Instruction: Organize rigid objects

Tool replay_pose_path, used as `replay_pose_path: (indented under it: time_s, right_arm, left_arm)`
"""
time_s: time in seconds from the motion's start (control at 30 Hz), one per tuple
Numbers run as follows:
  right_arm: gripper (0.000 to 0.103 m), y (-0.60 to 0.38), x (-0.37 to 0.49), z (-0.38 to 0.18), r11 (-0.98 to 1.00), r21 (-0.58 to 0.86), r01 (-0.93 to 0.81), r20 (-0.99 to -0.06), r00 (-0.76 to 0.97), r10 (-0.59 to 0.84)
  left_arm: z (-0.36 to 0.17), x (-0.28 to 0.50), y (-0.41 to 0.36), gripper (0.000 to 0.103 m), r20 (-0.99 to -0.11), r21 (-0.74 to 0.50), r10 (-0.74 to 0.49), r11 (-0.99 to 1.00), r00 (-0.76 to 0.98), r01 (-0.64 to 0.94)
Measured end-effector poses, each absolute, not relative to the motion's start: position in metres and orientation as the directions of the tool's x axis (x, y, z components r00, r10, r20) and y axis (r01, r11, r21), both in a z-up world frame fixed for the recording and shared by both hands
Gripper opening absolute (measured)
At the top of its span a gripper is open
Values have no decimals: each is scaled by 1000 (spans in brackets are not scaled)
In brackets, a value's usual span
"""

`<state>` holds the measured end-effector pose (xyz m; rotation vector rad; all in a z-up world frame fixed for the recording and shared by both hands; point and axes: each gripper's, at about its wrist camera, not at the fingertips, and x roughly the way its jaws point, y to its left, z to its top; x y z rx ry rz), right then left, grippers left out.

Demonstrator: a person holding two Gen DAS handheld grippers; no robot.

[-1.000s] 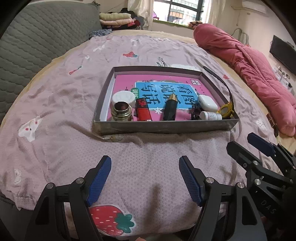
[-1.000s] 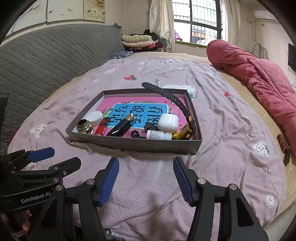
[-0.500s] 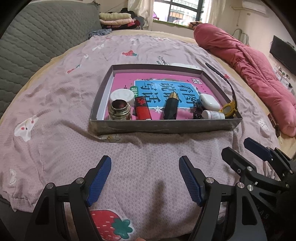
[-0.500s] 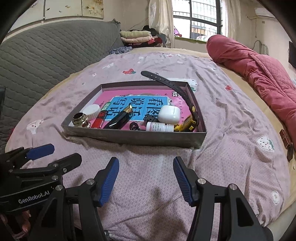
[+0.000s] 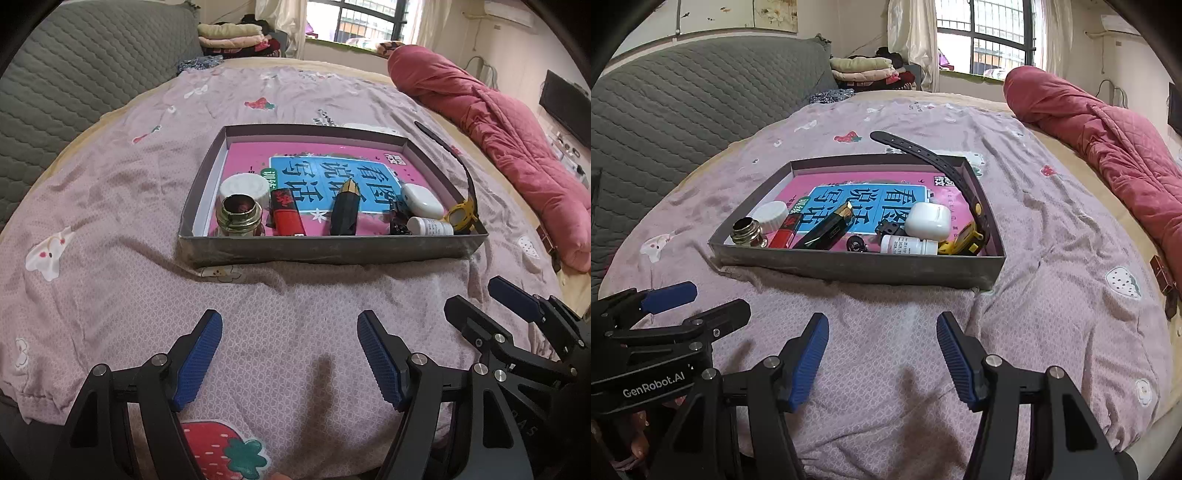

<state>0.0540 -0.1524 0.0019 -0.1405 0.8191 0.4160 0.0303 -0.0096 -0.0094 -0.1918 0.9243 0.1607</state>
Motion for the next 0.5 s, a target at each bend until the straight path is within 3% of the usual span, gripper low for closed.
replay_pose_path:
  time_s: [0.5]
  right_arm:
    - [60,-153,52,4,911,29,-411,-730,615,300]
  left_arm:
    - [-12,31,-9,77,-811,-87,59,972,582,-220]
